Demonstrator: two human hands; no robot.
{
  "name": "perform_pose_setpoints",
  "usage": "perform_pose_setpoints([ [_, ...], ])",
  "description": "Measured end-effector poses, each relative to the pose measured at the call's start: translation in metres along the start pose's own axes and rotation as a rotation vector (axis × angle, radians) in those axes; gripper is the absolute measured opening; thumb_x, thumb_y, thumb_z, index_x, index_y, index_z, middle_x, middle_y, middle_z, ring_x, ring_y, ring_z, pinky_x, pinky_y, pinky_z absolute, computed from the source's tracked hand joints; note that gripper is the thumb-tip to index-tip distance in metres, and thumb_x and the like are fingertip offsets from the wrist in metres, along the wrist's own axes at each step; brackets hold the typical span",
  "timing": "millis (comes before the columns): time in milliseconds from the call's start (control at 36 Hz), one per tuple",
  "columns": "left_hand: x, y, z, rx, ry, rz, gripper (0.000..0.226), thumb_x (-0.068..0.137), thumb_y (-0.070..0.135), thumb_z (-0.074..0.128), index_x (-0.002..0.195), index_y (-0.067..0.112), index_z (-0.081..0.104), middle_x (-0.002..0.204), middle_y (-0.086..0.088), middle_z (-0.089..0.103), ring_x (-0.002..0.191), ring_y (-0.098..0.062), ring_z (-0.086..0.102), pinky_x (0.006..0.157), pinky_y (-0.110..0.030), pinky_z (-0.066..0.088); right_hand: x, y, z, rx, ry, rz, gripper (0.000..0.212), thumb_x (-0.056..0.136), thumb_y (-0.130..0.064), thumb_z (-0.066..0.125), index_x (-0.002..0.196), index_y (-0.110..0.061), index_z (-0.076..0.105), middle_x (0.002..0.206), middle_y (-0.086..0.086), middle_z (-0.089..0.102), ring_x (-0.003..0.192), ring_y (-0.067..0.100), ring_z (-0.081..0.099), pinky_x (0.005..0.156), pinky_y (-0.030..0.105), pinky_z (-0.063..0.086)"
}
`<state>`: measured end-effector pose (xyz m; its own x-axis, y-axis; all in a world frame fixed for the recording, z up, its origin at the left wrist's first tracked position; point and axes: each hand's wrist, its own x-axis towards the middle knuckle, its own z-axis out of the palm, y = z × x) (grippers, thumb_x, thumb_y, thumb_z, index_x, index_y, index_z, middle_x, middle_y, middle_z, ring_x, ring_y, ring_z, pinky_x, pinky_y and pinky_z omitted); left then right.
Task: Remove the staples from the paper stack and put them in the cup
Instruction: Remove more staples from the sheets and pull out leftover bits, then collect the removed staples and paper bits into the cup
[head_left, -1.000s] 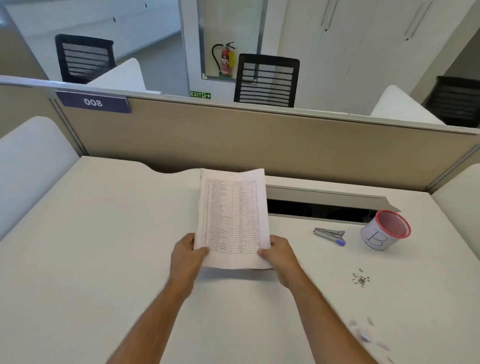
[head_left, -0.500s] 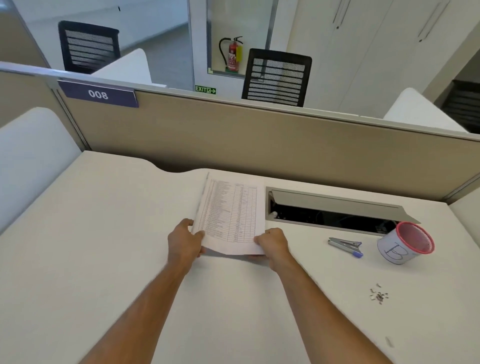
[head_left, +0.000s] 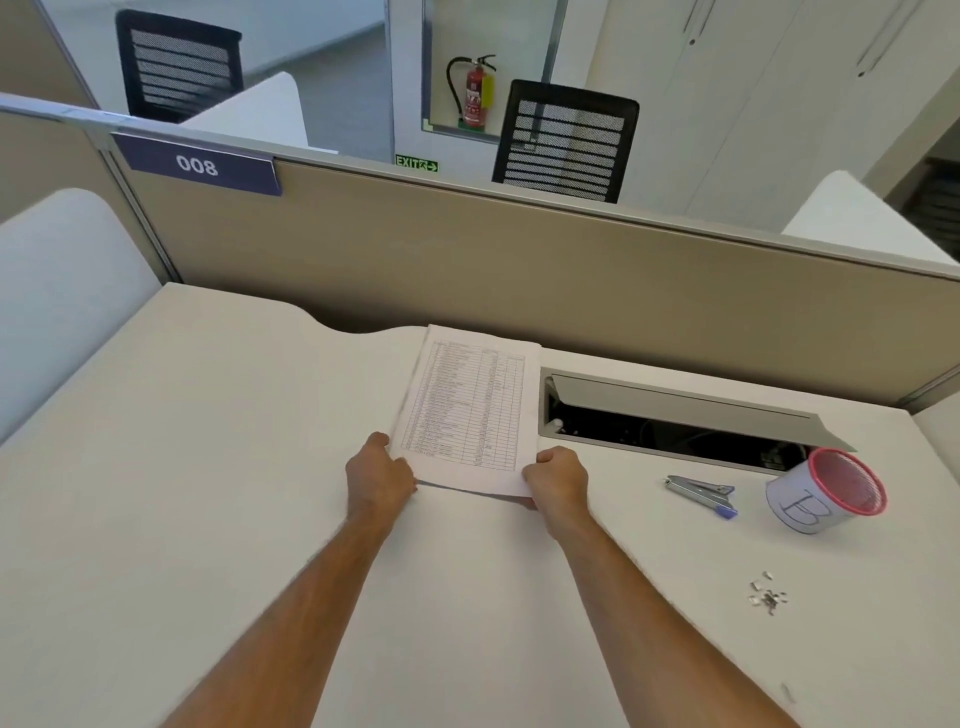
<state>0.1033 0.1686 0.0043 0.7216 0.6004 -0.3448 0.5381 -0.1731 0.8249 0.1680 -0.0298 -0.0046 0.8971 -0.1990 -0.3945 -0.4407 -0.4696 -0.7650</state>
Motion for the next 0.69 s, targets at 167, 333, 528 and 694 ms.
perform_pose_setpoints([
  [167,-0.001,-0.003,-0.004,0.070,0.011,0.003,0.033,0.099,0.011,0.056,0.130,0.001,0.053,0.099,-0.020,0.073,0.081,-0.036,0.077,0.084,-0.046,0.064,-0.004,0.001,-0.003,-0.145,0.047,-0.039,0.016,0.086,-0.008,0.056,0.101,-0.006,0.061,0.098,0.005,0.064,0.091,0.028,0.063,0.071,0.032,0.052],
  [333,-0.017,0.005,-0.007,0.243,0.038,0.007,0.035,0.095,0.015,0.054,0.128,0.004,0.056,0.124,-0.019,0.056,0.092,-0.039,0.071,0.080,-0.041,0.059,-0.015,0.001,-0.011,-0.201,0.092,-0.125,0.030,0.090,-0.012,0.060,0.119,-0.006,0.065,0.119,0.008,0.065,0.108,0.028,0.063,0.077,0.030,0.050],
  [528,-0.060,0.018,0.001,0.203,-0.040,0.071,0.031,0.089,0.013,0.054,0.117,0.009,0.066,0.112,-0.012,0.071,0.091,-0.034,0.074,0.084,-0.047,0.063,-0.040,0.008,-0.026,-0.159,0.071,-0.180,0.015,0.083,-0.013,0.063,0.097,-0.012,0.069,0.104,0.003,0.068,0.096,0.023,0.065,0.079,0.039,0.059],
  [694,-0.106,0.020,0.013,0.146,-0.127,0.124,0.013,0.092,0.014,0.053,0.093,0.016,0.065,0.097,-0.003,0.073,0.087,-0.027,0.075,0.079,-0.042,0.064,-0.066,0.023,-0.045,-0.183,0.073,-0.217,0.014,0.086,-0.015,0.063,0.098,-0.014,0.069,0.106,0.003,0.067,0.094,0.021,0.065,0.072,0.033,0.057],
])
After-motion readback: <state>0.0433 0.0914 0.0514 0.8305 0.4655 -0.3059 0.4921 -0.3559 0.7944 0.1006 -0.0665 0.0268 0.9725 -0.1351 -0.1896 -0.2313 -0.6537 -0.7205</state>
